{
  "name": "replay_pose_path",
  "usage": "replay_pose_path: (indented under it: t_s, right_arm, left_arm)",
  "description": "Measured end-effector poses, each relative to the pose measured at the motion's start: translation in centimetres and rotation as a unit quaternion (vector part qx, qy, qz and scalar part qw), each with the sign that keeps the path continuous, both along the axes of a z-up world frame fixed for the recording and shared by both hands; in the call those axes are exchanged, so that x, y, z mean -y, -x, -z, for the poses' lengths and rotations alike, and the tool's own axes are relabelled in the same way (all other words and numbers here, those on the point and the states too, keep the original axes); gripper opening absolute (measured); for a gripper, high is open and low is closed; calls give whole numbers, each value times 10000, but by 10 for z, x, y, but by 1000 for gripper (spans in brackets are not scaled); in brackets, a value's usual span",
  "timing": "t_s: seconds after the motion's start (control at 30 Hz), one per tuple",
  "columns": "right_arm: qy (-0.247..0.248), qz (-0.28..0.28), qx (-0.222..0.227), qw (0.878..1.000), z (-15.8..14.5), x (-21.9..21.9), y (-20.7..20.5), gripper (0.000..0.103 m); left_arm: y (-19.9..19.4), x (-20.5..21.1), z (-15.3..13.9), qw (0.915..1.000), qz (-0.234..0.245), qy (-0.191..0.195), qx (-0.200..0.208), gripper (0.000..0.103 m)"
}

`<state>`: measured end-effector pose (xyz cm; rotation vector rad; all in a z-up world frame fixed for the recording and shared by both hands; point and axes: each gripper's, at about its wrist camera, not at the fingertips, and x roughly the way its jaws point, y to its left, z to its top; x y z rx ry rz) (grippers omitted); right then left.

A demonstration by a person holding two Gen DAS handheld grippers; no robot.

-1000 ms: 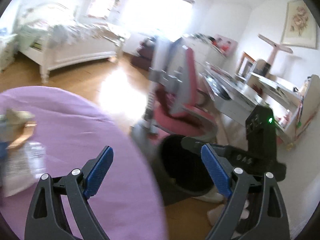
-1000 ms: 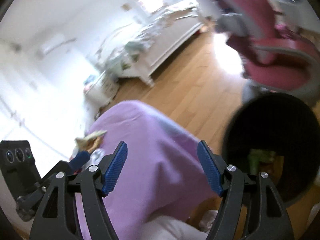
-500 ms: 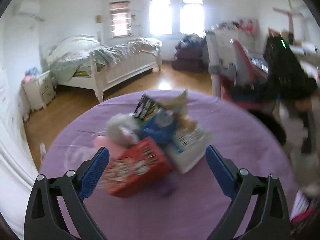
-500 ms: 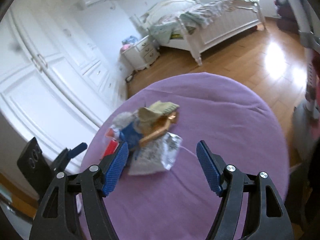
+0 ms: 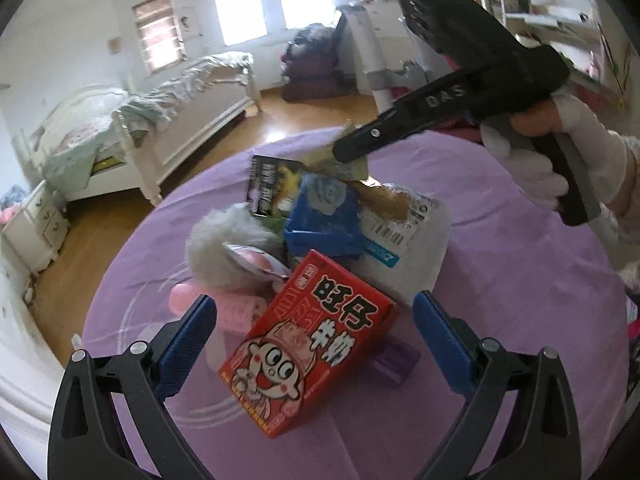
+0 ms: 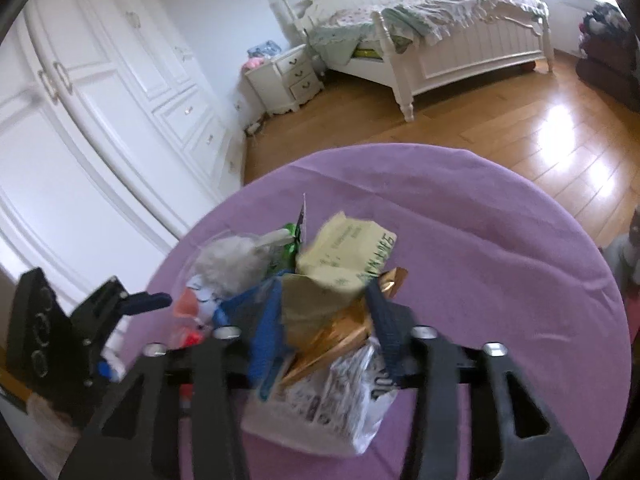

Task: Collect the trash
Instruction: 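Grasp the beige wrapper with the right tool while the left tool grasps the red Wangzai box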

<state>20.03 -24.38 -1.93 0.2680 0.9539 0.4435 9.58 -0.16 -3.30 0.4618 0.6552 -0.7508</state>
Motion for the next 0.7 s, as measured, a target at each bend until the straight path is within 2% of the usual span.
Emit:
replay_pose_path:
  t_s: [0.13,0.2,0.3,0.33,0.37,0.57,0.7]
  right_arm:
    - [-391,166,8,9991,1,19,10,20]
    - [-725,304,28,9969,-4,36,22,20]
    - [-1005,418,125,9940,-15,57,43,20]
    - [-1068,454,171,9931,-19,63,51,20]
    - [-1100,476,200,9926,-23,66,57,20]
    - [-1210,597,235,9906,-33,87,85,20]
    - [-1307,660,190,9890,-30,98,100,20]
  left_arm:
    - [-8,-1,4,9998,81,-72,-175,97]
    - [-12,-2,3,9998,91,-59,-195,97]
    - [-17,-4,5,9986,204,88,-482,96]
    - [-21,-5,7,9969,216,174,-741,88]
    - [-22,-6,7,9959,155,222,-858,83]
    - [-9,-8,3,9943,-352,429,-908,79]
    - [8,-9,0,9889,-838,711,-1003,78]
